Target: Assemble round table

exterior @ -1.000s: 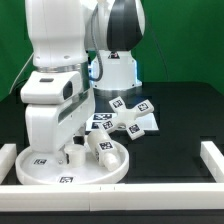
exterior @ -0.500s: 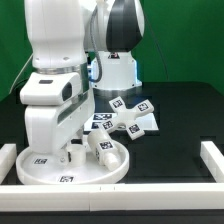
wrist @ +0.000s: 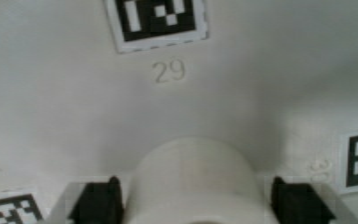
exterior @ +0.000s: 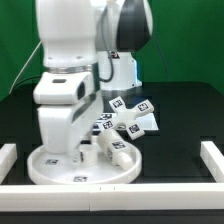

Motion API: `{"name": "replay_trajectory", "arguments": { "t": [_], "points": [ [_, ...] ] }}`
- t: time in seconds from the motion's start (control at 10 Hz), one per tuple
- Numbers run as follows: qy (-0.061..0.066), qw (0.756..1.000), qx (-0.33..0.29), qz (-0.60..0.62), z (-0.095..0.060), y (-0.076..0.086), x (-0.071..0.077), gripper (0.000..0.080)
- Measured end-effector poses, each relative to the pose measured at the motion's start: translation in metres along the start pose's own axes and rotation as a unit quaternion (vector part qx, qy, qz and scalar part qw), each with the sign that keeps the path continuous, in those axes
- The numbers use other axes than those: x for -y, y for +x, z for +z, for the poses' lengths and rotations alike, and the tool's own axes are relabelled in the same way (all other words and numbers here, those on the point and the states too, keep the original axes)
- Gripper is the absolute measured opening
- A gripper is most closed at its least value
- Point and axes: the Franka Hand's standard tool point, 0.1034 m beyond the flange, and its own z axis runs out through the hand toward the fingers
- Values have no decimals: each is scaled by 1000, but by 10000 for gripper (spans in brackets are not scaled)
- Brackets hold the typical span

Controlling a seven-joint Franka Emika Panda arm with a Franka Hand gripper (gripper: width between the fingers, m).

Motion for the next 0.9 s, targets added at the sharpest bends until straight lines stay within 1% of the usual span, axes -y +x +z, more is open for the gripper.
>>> {"name": "replay_trajectory", "arguments": {
  "t": [0.2, 0.3, 0.7, 0.8, 0.9],
  "points": [
    [-3, 1000, -5, 11, 2, 32, -4, 402],
    [-4, 1000, -6, 17, 2, 41, -3, 402],
    [-3, 1000, -6, 19, 2, 39, -2, 403],
    [-4, 1000, -6, 18, 2, 41, -2, 403],
    [-5, 1000, -9, 15, 3, 50, 0, 403]
  ]
}}
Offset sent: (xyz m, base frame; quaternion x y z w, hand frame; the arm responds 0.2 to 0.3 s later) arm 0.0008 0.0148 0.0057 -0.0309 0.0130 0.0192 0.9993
